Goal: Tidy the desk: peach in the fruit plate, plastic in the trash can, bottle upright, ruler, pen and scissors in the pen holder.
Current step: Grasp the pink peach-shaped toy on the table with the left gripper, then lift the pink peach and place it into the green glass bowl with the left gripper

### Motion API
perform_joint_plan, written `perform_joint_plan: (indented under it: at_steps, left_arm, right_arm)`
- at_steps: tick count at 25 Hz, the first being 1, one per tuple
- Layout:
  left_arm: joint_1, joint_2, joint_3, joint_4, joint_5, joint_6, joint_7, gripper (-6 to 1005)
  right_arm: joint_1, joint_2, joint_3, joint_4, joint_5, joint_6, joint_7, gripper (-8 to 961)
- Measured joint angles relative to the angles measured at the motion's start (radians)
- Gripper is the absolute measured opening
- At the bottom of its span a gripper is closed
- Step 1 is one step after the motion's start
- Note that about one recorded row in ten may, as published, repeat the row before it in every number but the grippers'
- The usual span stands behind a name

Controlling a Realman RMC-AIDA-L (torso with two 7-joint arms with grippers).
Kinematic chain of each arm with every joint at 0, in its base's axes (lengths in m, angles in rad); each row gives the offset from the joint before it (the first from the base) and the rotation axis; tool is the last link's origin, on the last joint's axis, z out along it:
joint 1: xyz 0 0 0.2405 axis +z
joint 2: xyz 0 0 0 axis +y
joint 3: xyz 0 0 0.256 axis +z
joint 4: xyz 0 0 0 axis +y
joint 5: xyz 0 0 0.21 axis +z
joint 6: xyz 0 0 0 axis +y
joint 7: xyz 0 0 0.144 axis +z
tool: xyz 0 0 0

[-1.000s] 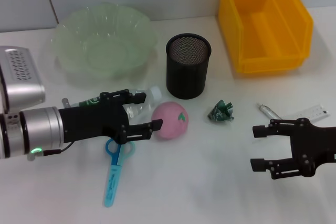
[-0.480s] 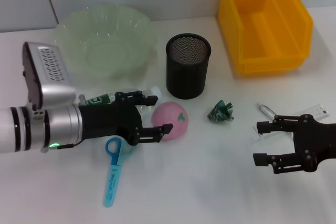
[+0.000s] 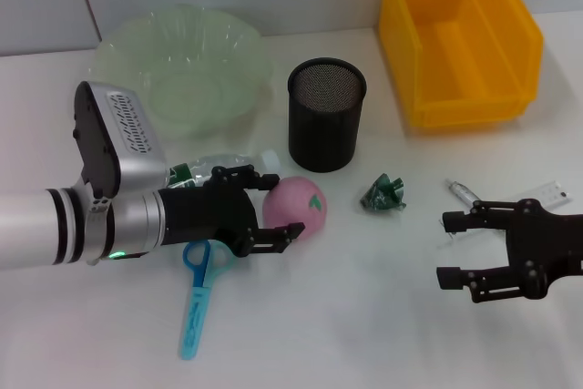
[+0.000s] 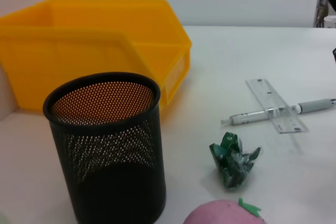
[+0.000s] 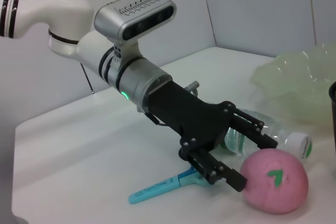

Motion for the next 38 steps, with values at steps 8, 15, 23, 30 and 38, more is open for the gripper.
perform_joint_plan:
  at_steps: [8,15,23,30,38]
  left_arm:
    - [0.001,0.0,0.016,0.002,-0.007,-0.015,0.0,663]
    - [-0.001,0.0,0.018,0.003,-0.008,-0.016,0.0,535]
    - [0.009,0.0,0.018,0.018,-0.036,0.018,0.001,369]
    - [0.05,0.007,0.005,0.088,-0.051,0.131,-0.01,271]
    - [0.209,0.014,-0.161,0.351,-0.078,0.187,-0.011,250]
  right_arm:
    - [0.004,0.006,0.0,-0.001,-0.001,0.0,0.0,826]
    - [0.004,0.006,-0.002,-0.001,-0.001,0.001,0.0,826]
    - [-0.001,0.007,-0.002,-0.002,-0.001,0.011,0.0,826]
    - [-0.002,0.007,0.001,-0.002,-0.001,0.013,0.0,826]
    - [-0.004,0.007,-0.003,0.0,-0.001,0.012,0.0,826]
